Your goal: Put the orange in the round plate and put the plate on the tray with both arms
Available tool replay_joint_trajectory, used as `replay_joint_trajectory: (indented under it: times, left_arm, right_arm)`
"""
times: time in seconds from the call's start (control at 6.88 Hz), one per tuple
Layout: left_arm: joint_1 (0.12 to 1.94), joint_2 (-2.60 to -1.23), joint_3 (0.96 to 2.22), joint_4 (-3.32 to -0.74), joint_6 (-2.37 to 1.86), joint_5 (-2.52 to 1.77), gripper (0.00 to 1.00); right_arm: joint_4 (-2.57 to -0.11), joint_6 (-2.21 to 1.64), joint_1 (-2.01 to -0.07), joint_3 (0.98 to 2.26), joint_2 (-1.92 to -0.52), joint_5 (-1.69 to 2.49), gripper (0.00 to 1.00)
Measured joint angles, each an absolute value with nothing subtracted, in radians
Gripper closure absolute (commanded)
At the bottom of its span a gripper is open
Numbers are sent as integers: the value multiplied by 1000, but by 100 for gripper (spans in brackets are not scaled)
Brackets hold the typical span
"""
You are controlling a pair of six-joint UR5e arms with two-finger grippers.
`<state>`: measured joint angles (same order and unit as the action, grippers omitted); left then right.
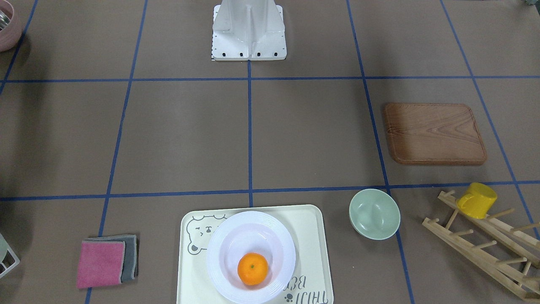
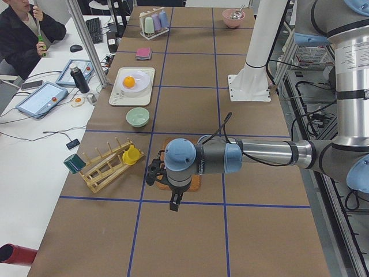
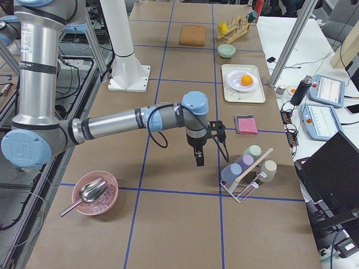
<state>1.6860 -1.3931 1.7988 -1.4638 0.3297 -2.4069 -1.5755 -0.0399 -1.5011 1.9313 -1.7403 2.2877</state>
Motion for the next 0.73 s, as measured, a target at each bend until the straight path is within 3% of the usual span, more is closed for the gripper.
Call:
replay_joint_trajectory:
  times: [0.73]
  left_arm:
    - [1686, -1390, 1793, -1464, 329, -2406, 1]
  right_arm:
    - [-1569, -13, -1544, 1889, -1809, 2299, 0]
